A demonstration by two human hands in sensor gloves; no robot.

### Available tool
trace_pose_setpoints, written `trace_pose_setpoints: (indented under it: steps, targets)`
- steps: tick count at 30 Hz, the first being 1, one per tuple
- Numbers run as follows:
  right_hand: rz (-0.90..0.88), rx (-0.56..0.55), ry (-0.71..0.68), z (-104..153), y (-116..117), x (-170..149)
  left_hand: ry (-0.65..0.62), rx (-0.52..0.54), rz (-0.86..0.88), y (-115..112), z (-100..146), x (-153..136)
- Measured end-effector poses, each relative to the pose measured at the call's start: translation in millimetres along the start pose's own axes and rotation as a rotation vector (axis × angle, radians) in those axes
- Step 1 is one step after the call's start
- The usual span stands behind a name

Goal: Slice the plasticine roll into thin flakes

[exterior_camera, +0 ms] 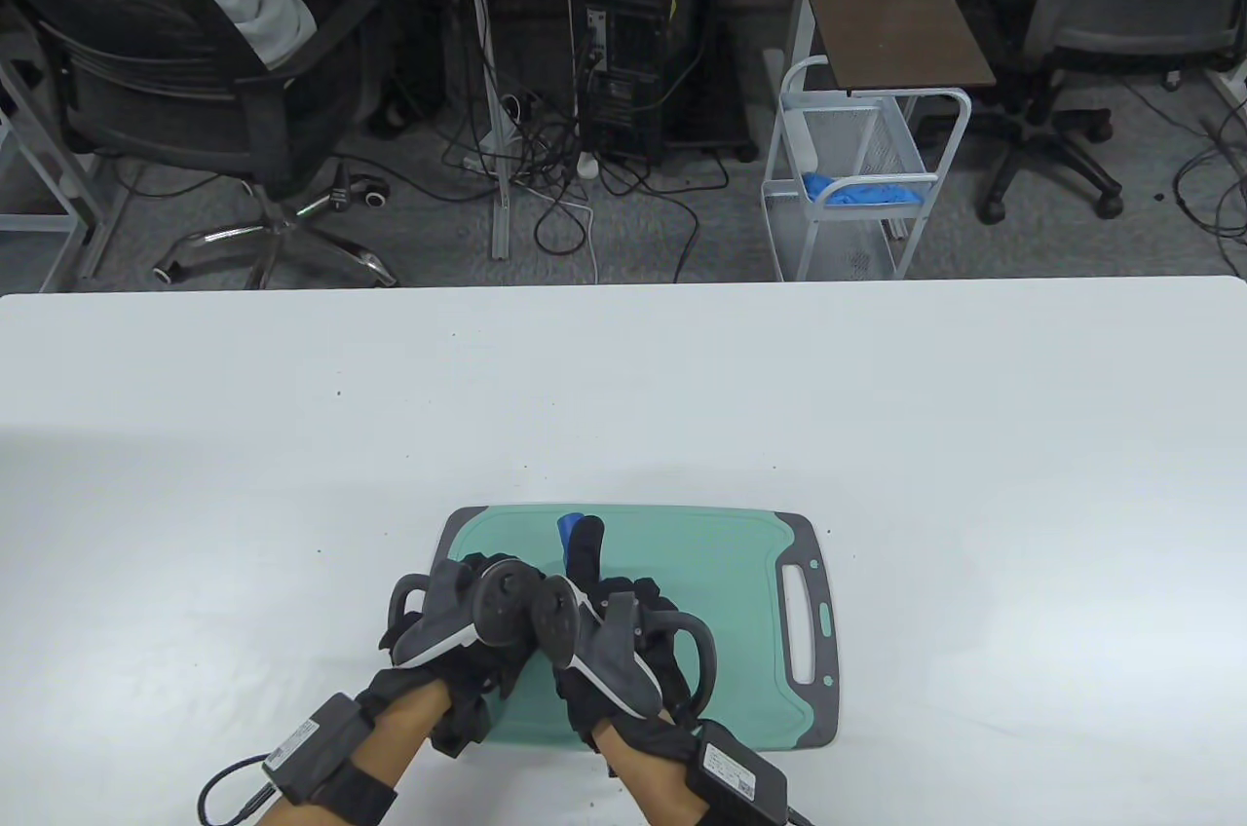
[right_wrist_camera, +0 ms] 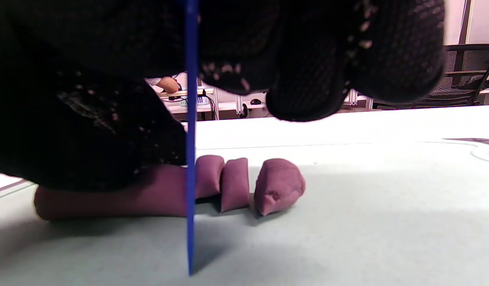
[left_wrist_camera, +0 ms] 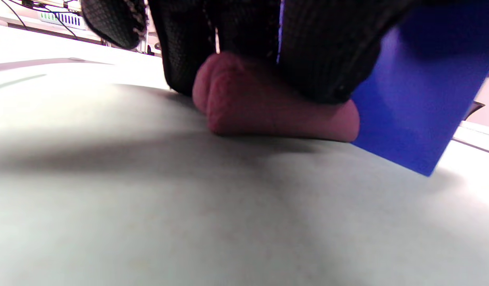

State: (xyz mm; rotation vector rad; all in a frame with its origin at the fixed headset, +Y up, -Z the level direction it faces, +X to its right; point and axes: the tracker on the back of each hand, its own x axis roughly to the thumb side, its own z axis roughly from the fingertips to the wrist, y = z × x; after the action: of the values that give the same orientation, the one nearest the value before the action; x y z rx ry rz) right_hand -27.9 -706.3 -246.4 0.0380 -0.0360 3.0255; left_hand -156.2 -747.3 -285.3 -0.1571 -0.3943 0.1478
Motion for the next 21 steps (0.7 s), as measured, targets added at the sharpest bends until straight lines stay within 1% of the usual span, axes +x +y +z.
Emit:
trace_pose_setpoints:
  steps: [5,12,17,21]
  targets:
    - [-0.010,0.024,0.010,1,-2,-3,0.001,-0.085,-0.028,3,-1,-2]
    - [-0.008,0.068,0.015,11,-4,-6,0.005,-0.024,-0.039,2,0,-1]
    - [-0.011,0.069,0.016,16,-7,-7,0.014,-0.008,-0.032,3,0,-2]
    - [-0.023,0.051,0.019,19,-14,-7,0.021,-0.012,-0.020,3,0,-4]
